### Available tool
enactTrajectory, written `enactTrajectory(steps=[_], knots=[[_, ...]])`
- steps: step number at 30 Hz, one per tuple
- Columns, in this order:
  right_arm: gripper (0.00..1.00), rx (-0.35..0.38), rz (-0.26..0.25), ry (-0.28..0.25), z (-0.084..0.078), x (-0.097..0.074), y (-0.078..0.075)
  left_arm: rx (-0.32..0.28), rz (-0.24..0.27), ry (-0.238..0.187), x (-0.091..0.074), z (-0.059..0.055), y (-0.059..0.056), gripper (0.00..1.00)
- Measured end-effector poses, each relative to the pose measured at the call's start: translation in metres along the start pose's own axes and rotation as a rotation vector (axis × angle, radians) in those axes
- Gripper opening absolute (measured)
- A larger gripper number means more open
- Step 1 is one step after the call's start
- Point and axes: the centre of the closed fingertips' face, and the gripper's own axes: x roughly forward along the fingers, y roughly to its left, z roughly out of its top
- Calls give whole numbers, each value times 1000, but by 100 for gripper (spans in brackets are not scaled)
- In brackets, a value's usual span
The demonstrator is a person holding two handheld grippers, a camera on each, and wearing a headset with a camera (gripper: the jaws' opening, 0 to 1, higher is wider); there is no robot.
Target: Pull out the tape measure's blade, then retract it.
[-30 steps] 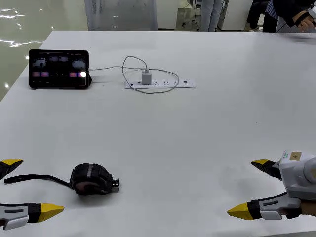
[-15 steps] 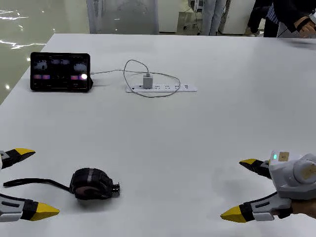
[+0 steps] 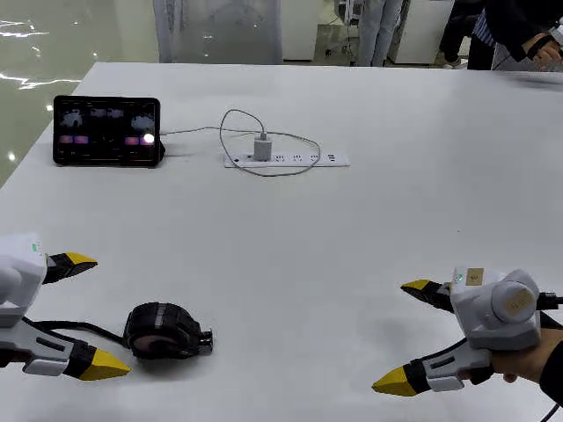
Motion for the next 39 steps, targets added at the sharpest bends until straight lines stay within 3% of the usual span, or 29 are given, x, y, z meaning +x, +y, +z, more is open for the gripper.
enactTrajectory(steps=[7, 16, 19, 24, 28, 32, 39], knots=[[99, -44, 22, -9, 10, 9, 2, 109, -25, 75, 13, -1, -3, 99], [99, -108, 49, -38, 27, 26, 8, 165, -101, 118, 32, 2, -16, 98], [99, -112, 50, -46, 33, 34, 8, 217, -117, 157, 34, 0, -19, 90], [99, -91, 67, -68, 45, 51, 13, 238, -149, 175, 41, 3, -25, 86], [99, -108, 94, -68, 55, 63, 21, 244, -169, 186, 46, 5, -28, 85], [99, -134, 123, -83, 68, 75, 28, 285, -172, 212, 53, 3, -26, 81], [99, -159, 167, -85, 81, 98, 41, 297, -197, 243, 63, -1, -32, 66]])
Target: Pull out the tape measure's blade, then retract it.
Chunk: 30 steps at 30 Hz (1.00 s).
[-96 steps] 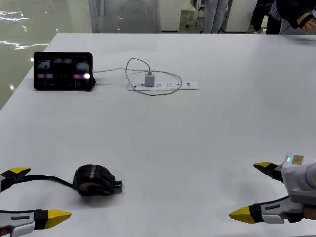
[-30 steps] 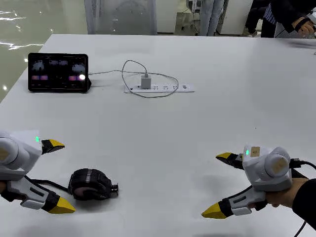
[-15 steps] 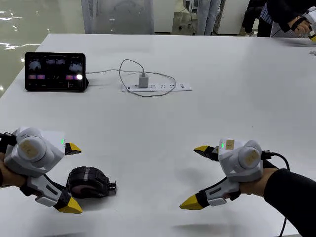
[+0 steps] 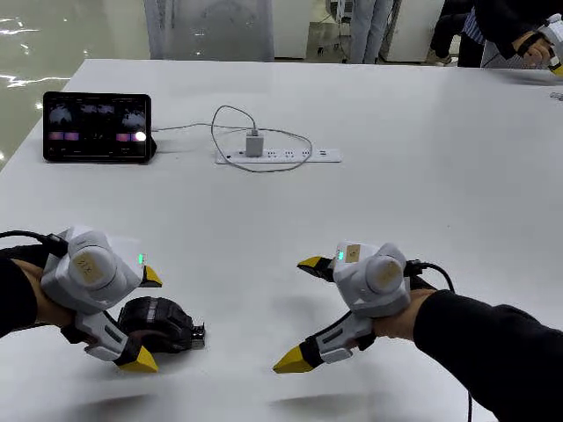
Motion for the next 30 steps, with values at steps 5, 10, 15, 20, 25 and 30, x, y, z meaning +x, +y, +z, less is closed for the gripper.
enactTrajectory(steps=[5, 10, 15, 20, 25, 30], knots=[[99, -13, 18, 16, 1, 10, 0, 4, -19, 12, 6, -3, 3, 58], [99, 29, 7, 5, 3, 16, -4, 11, 3, 39, 6, -6, 6, 53], [99, 33, 0, -18, 9, 21, -6, 6, 24, 21, 6, -1, 9, 38], [99, 18, 23, -15, 14, 26, 1, 19, 21, 31, 10, -3, 8, 35], [99, 7, 43, -13, 17, 33, 6, 40, 38, 44, 10, -3, 6, 34], [99, -12, 56, -5, 20, 42, 10, 18, 26, 43, 11, -3, 6, 34]])
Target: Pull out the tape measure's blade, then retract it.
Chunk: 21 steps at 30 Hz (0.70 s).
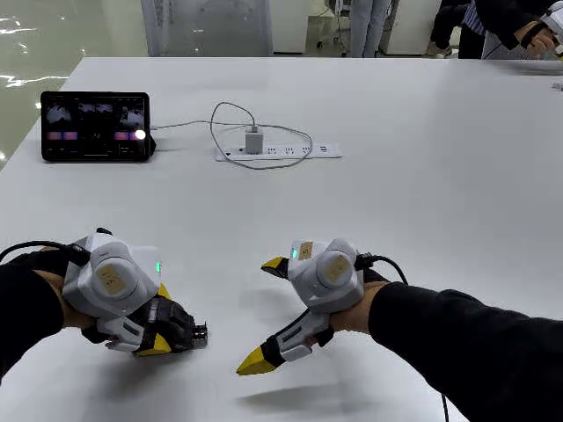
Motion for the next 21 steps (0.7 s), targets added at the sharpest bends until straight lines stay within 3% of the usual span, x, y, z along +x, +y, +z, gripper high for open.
enactTrajectory(steps=[11, 13, 16, 21], knots=[[98, -23, 15, 18, 6, 26, 2, 1, -3, -11, 4, -3, 2, 34], [84, -26, 19, 37, 5, 30, 4, 2, 6, -24, 4, -3, 2, 34], [84, -35, 29, 41, 9, 37, 5, 0, 14, -31, 5, -4, 3, 34], [68, -55, 40, 48, 12, 44, 5, 9, 19, -18, 5, -5, 3, 34]])
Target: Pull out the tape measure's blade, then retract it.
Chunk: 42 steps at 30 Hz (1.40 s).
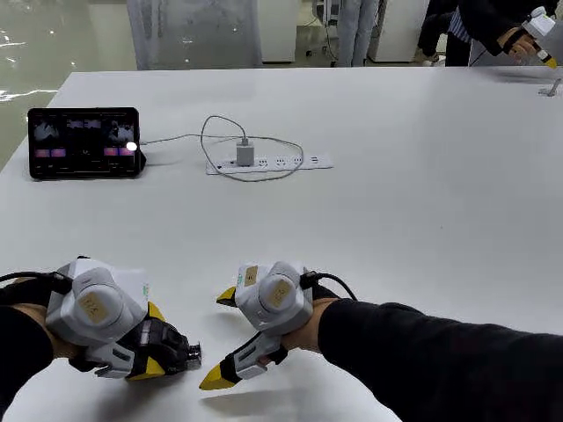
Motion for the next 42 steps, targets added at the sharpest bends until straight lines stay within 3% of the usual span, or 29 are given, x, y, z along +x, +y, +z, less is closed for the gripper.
enactTrajectory(steps=[12, 21, 28, 32, 39, 42], knots=[[36, -36, 31, 21, -1, 9, 5, -9, 1, -2, 1, 0, 2, 34], [20, -40, 53, 24, 2, 16, 10, -17, -2, 3, 1, 1, 2, 34], [12, -45, 83, 28, 1, 20, 17, -22, 5, -4, -1, 3, 0, 34], [11, -33, 73, 22, 2, 20, 17, -24, 5, -4, -3, 3, 0, 34], [10, -74, 67, 18, -1, 19, 17, -24, -3, -24, -4, 4, -1, 34], [10, -33, 71, 2, 0, 18, 17, -29, -7, -31, -4, 4, 0, 34]])
